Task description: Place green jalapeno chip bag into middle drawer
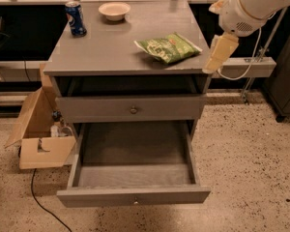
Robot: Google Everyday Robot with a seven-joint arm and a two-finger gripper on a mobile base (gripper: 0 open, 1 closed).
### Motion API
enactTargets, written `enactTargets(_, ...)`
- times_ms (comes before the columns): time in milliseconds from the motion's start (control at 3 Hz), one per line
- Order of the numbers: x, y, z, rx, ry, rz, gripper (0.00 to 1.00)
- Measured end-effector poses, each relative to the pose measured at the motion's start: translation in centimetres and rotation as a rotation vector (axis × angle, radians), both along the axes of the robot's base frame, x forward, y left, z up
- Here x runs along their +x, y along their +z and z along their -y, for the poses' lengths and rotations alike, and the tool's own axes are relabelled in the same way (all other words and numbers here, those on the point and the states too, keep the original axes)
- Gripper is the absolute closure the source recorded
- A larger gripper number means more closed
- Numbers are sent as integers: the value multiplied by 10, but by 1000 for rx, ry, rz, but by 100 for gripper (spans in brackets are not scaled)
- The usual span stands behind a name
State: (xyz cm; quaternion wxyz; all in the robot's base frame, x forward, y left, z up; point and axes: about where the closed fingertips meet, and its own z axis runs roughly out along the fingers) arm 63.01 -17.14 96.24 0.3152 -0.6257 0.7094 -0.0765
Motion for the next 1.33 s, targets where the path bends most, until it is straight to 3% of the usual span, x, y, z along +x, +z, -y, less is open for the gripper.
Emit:
enactTargets(333, 0, 0, 0, 0, 0, 0, 0)
enactTargets(667, 17, -12, -9, 47, 26, 1, 0)
enactTargets(1333, 69, -34, -35, 147, 48, -16, 0)
